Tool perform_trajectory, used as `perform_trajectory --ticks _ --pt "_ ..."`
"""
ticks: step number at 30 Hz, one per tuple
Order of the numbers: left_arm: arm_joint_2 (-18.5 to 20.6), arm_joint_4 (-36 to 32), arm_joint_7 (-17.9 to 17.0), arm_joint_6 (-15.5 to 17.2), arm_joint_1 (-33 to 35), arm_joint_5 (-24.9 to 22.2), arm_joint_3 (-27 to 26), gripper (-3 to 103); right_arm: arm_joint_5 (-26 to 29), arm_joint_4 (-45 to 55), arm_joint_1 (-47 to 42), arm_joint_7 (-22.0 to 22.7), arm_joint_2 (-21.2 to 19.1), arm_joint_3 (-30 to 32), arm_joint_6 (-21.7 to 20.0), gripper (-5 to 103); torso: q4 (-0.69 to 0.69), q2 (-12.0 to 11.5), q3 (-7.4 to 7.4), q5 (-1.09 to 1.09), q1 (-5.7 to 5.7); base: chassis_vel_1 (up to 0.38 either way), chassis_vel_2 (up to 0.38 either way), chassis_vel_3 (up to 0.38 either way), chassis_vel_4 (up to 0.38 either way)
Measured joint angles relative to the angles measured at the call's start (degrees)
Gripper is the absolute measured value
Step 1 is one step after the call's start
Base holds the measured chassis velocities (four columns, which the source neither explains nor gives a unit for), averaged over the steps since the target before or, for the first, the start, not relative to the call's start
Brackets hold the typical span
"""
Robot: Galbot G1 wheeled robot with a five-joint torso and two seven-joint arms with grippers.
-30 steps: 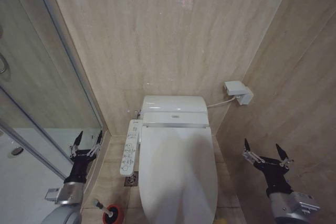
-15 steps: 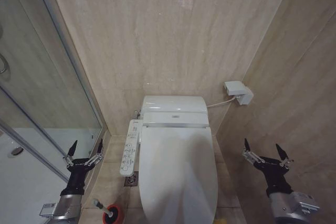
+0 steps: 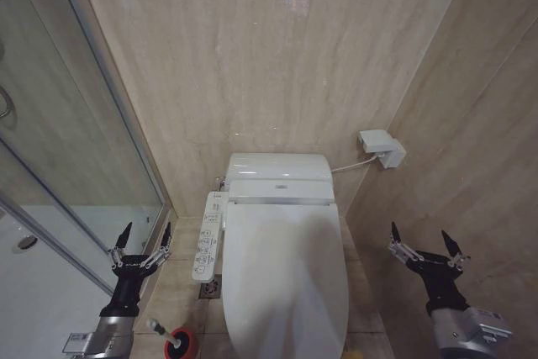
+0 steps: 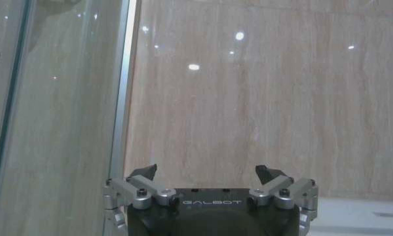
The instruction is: Open the toilet lid, clean the toilet bowl with a toilet brush, close the toilet lid, and flush.
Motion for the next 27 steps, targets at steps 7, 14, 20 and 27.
perform_trajectory --ticks 7,14,20,27 --pt "0.15 -1.74 -1.53 3.20 0.97 -0.94 1.21 98 0.00 0.00 0.00 0.00 0.00 0.00 0.00 100 0.00 0.00 0.00 0.00 0.00 0.000 0.000 0.000 0.000" --pt "1.76 -4.00 -2.77 5.17 2.29 -1.79 1.95 100 0.00 0.00 0.00 0.00 0.00 0.00 0.00 100 0.00 0.00 0.00 0.00 0.00 0.000 0.000 0.000 0.000" --pt "2.22 -4.17 -1.88 3.51 2.96 -1.77 1.89 100 0.00 0.00 0.00 0.00 0.00 0.00 0.00 100 0.00 0.00 0.00 0.00 0.00 0.000 0.000 0.000 0.000" --pt "1.64 -4.01 -0.97 2.12 3.81 -1.42 1.23 100 0.00 0.00 0.00 0.00 0.00 0.00 0.00 100 0.00 0.00 0.00 0.00 0.00 0.000 0.000 0.000 0.000"
